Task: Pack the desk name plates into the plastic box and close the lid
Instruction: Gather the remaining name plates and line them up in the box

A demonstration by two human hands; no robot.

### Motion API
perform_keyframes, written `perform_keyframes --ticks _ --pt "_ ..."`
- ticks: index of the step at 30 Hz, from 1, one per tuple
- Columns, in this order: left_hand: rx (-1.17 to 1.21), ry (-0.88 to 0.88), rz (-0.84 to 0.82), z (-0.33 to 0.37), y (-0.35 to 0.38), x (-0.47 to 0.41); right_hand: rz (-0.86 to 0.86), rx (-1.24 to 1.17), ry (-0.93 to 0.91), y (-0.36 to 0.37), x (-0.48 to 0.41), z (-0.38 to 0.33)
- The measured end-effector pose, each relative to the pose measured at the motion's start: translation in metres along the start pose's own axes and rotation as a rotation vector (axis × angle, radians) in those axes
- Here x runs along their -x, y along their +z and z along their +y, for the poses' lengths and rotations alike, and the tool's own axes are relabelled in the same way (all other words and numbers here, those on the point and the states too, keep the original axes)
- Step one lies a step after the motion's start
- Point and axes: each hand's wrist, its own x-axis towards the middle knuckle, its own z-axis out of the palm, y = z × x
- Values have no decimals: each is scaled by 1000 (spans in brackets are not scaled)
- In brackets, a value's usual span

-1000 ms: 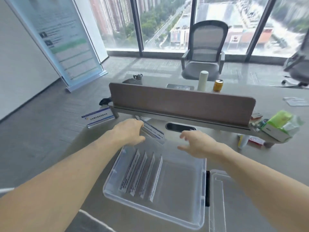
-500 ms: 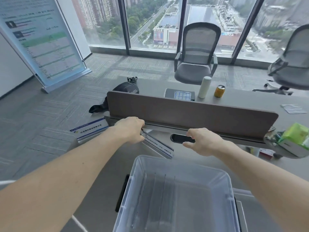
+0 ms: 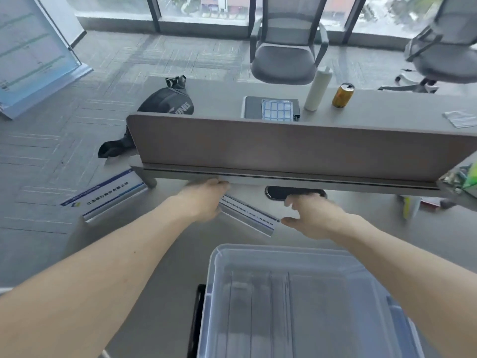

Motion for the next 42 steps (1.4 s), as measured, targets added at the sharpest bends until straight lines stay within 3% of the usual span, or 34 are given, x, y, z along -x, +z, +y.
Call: perform_keyframes --ticks 6,14,16,21,25,35,42 --pt "15 50 31 -19 40 -33 -80 -60 -3 33 -32 5" --pt "180 71 200 -29 75 -39 -100 -127 3 56 -58 13" --pt "373 -20 225 -30 86 -36 -62 -236 8 59 -67 14" --pt "1064 -452 305 -26 112 -34 34 -387 6 77 -97 22" --pt "1280 -481 338 -20 120 -30 191 -526 10 89 -99 21" --pt "1552 -291 436 4 15 11 389 -1095 9 15 -13 13" --pt "1573 -151 542 47 -81 69 463 -1141 -184 -62 75 14"
